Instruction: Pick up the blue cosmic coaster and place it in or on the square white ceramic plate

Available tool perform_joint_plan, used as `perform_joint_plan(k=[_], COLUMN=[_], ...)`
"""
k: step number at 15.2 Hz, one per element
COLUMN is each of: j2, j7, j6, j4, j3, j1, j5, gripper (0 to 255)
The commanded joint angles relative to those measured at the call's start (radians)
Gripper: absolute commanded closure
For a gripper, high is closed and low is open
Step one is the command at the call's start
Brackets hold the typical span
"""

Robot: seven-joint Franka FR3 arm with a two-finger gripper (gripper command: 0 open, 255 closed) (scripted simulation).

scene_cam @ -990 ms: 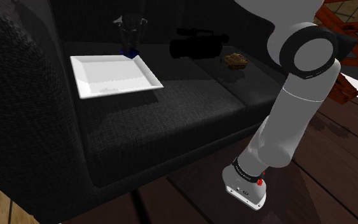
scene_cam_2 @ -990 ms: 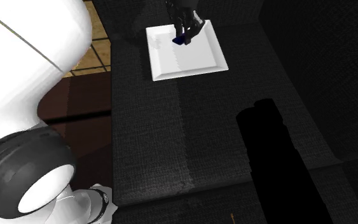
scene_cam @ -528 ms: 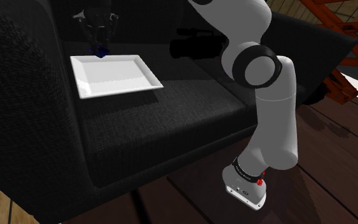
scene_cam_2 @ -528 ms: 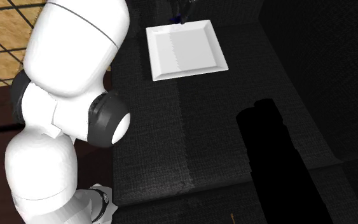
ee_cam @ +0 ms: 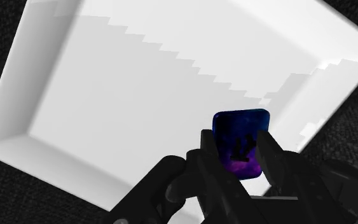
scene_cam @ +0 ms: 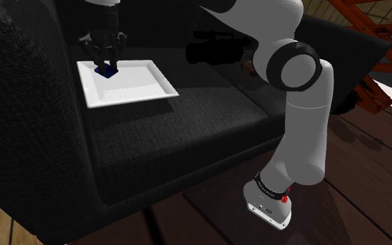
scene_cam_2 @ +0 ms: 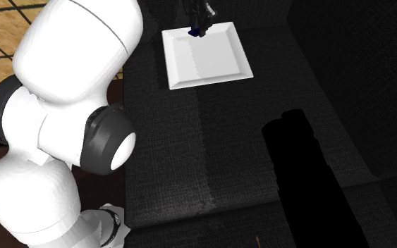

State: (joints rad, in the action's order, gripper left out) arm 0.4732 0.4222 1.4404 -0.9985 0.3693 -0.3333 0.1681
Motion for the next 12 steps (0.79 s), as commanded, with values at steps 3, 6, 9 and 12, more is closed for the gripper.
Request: perform_joint_plan(k=[3, 6, 9, 12], j2=[-0.035, -0.046, -0.046, -0.046], j7=[0.000, 0.000, 0.000, 0.000], j6=[0.075, 0.105, 0.105, 0.105], j4=[-0.108, -0.149, -0.149, -0.149], j3=[0.002, 0.002, 0.002, 0.002], j1=[0.020, 0.027, 0.027, 0.027], j5=[-0.012, -0.016, -0.016, -0.016], gripper=[255, 255, 255, 255])
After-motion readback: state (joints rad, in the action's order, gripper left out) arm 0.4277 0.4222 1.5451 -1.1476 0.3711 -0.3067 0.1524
